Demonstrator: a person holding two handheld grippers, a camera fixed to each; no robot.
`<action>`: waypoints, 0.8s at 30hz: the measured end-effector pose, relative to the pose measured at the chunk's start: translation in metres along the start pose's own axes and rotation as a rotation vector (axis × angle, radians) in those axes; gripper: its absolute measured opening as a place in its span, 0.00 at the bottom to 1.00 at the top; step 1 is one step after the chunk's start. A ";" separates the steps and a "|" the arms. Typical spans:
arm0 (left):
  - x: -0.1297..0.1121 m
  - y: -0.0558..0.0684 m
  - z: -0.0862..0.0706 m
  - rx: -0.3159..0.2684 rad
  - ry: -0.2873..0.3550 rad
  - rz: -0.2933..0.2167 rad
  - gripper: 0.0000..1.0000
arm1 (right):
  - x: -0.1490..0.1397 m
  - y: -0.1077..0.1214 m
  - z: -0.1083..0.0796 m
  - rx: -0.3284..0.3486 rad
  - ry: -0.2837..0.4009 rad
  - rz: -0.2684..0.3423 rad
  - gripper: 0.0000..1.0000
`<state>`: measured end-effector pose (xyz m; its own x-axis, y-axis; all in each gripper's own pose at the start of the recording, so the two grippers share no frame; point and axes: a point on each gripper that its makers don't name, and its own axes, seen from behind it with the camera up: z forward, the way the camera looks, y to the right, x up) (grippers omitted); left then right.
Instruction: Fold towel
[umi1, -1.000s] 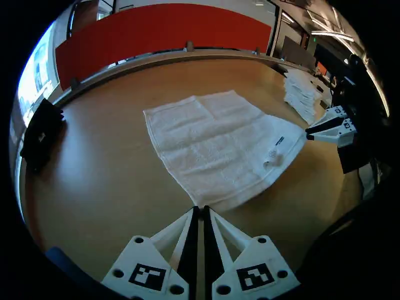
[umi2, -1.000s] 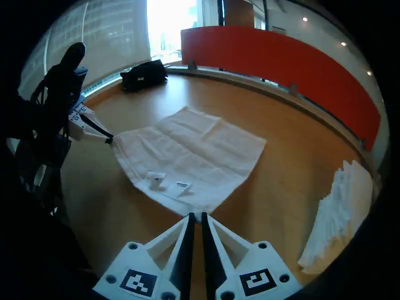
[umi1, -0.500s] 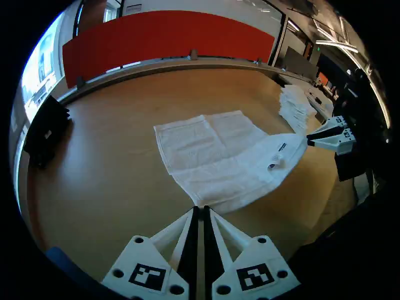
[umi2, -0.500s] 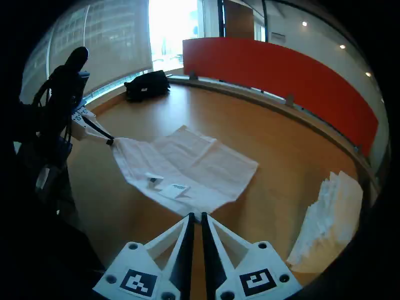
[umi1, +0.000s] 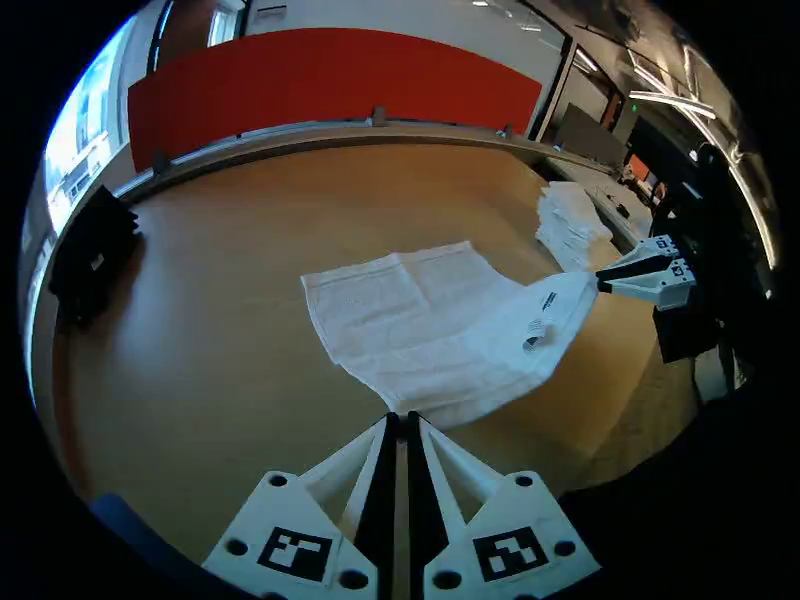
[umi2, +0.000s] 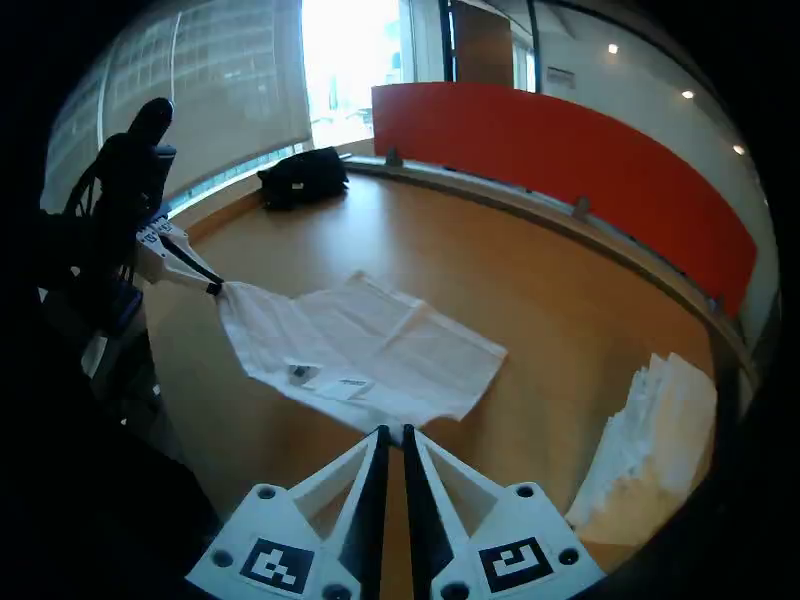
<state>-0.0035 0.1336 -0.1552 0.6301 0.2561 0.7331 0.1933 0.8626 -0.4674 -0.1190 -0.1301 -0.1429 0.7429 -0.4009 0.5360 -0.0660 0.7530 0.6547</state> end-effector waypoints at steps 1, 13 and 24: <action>0.000 0.001 -0.001 -0.002 0.001 -0.004 0.07 | 0.001 0.000 -0.001 0.000 0.001 0.000 0.10; -0.001 0.002 -0.004 -0.014 0.003 -0.030 0.07 | 0.000 -0.004 -0.004 0.009 -0.007 -0.006 0.10; -0.002 0.001 0.001 -0.019 0.001 -0.031 0.07 | 0.000 -0.007 -0.001 0.013 -0.007 0.006 0.10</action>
<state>-0.0054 0.1340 -0.1566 0.6243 0.2292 0.7468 0.2269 0.8616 -0.4540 -0.1179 -0.1349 -0.1478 0.7378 -0.4004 0.5435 -0.0791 0.7483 0.6586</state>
